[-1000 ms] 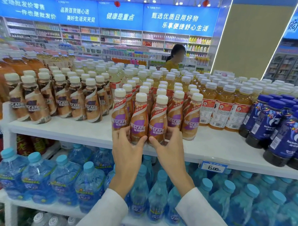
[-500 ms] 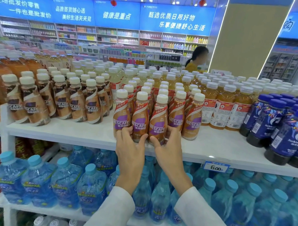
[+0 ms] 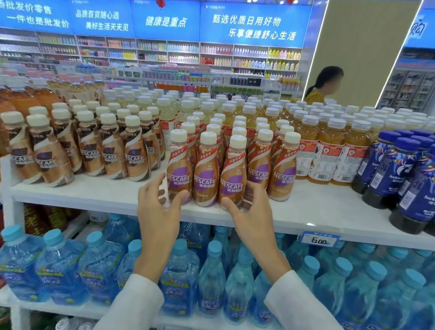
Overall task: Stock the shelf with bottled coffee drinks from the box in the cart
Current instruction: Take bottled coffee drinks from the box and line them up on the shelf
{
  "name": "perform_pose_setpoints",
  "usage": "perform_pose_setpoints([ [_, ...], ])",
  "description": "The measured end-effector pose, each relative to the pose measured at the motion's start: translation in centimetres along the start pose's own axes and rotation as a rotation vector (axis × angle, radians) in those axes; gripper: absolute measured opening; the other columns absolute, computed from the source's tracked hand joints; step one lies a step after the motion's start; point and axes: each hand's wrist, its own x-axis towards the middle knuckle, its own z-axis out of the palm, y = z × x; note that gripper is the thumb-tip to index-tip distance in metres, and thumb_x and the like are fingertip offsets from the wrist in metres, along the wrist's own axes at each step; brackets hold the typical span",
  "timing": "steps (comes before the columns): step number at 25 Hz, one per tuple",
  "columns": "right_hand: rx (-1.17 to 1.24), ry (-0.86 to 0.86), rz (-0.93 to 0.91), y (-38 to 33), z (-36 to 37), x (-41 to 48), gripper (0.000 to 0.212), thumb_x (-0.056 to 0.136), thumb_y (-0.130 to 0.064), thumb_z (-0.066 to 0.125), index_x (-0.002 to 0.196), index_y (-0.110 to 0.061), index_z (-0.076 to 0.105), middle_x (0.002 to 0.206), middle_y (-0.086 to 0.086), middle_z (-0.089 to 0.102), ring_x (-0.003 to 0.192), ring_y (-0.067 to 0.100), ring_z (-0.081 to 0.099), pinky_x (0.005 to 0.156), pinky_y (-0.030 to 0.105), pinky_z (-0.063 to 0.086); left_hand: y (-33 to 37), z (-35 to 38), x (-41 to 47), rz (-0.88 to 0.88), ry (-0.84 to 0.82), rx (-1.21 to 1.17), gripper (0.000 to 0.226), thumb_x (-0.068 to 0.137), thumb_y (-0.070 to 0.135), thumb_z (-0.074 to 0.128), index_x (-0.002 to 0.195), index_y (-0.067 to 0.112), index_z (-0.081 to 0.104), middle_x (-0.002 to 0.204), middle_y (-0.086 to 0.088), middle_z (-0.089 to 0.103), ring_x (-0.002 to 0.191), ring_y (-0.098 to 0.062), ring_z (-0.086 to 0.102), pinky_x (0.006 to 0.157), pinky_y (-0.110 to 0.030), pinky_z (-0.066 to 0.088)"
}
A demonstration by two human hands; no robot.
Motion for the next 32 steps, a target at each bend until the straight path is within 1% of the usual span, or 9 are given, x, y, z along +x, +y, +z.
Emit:
perform_pose_setpoints([
  [2, -0.005, 0.002, 0.004, -0.1, 0.0, 0.0, 0.053, 0.086, -0.035, 0.079, 0.129, -0.031, 0.049, 0.121, -0.019, 0.053, 0.113, 0.002, 0.057, 0.098, 0.028, 0.053, -0.2, 0.0, 0.3, -0.036, -0.02, -0.041, 0.056, 0.087, 0.027, 0.081, 0.138, 0.026, 0.059, 0.128, 0.006, 0.062, 0.107, -0.008, 0.064, 0.094, -0.035, 0.056],
  [5, -0.004, 0.003, 0.006, -0.2, 0.0, 0.0, 0.052, 0.086, -0.035, 0.08, 0.129, -0.031, 0.049, 0.121, -0.02, 0.054, 0.112, 0.002, 0.058, 0.097, 0.027, 0.053, -0.4, 0.0, 0.4, -0.038, -0.027, -0.071, 0.051, 0.086, 0.025, 0.082, 0.133, 0.027, 0.062, 0.124, 0.008, 0.067, 0.106, -0.009, 0.067, 0.095, -0.039, 0.058],
  [14, -0.028, 0.022, 0.038, -0.2, 0.4, -0.3, 0.059, 0.088, -0.04, 0.077, 0.137, -0.031, 0.046, 0.13, -0.015, 0.053, 0.117, 0.005, 0.056, 0.102, 0.029, 0.052, -0.7, -0.2, 0.4, -0.008, -0.04, -0.058, 0.055, 0.086, 0.031, 0.082, 0.135, 0.03, 0.059, 0.126, 0.012, 0.065, 0.107, -0.003, 0.065, 0.091, -0.026, 0.056],
  [18, -0.062, 0.006, 0.084, -0.4, -0.1, -1.0, 0.073, 0.09, -0.041, 0.074, 0.151, -0.024, 0.037, 0.142, -0.009, 0.046, 0.127, 0.008, 0.05, 0.107, 0.028, 0.046, -0.9, -0.4, -0.4, -0.025, -0.056, -0.026, 0.059, 0.085, 0.04, 0.081, 0.137, 0.027, 0.057, 0.127, 0.014, 0.06, 0.109, 0.002, 0.061, 0.085, -0.01, 0.046],
  [21, -0.011, -0.008, 0.065, -0.6, -1.5, -2.9, 0.059, 0.093, -0.033, 0.072, 0.145, -0.026, 0.046, 0.135, -0.014, 0.051, 0.121, 0.003, 0.052, 0.103, 0.022, 0.044, -1.0, -1.3, -2.1, -0.035, -0.047, 0.045, 0.056, 0.088, 0.046, 0.077, 0.136, 0.025, 0.058, 0.127, 0.014, 0.06, 0.108, -0.001, 0.06, 0.086, -0.013, 0.044],
  [24, 0.076, -0.075, 0.047, -0.5, -3.0, -5.7, 0.045, 0.093, -0.03, 0.072, 0.134, -0.035, 0.054, 0.127, -0.025, 0.059, 0.118, -0.006, 0.055, 0.096, 0.009, 0.044, -0.6, -3.0, -5.1, -0.073, -0.008, 0.099, 0.048, 0.093, 0.041, 0.071, 0.136, 0.025, 0.061, 0.125, 0.014, 0.063, 0.108, 0.008, 0.059, 0.086, -0.013, 0.047],
  [26, 0.144, -0.14, 0.066, -0.2, -3.5, -7.9, 0.039, 0.092, -0.031, 0.072, 0.127, -0.041, 0.058, 0.121, -0.03, 0.062, 0.113, -0.01, 0.056, 0.089, 0.005, 0.044, -0.5, -4.4, -7.9, -0.118, 0.024, 0.124, 0.042, 0.094, 0.039, 0.069, 0.133, 0.025, 0.063, 0.121, 0.019, 0.064, 0.107, 0.012, 0.059, 0.089, -0.019, 0.052],
  [29, 0.236, -0.271, 0.099, 1.1, -2.9, -11.8, 0.033, 0.091, -0.03, 0.073, 0.122, -0.038, 0.064, 0.119, -0.03, 0.065, 0.112, -0.006, 0.061, 0.093, 0.013, 0.046, -1.0, -7.3, -13.1, -0.208, 0.117, 0.161, 0.035, 0.095, 0.037, 0.069, 0.128, 0.025, 0.066, 0.12, 0.018, 0.066, 0.106, 0.005, 0.062, 0.091, -0.027, 0.055],
  [32, 0.284, -0.465, 0.181, 2.6, -0.9, -16.3, 0.031, 0.091, -0.03, 0.072, 0.121, -0.034, 0.068, 0.117, -0.026, 0.068, 0.112, -0.002, 0.063, 0.095, 0.019, 0.046, -1.9, -11.6, -18.9, -0.311, 0.206, 0.253, 0.034, 0.097, 0.039, 0.066, 0.129, 0.027, 0.065, 0.121, 0.016, 0.067, 0.107, 0.002, 0.063, 0.09, -0.024, 0.054],
])
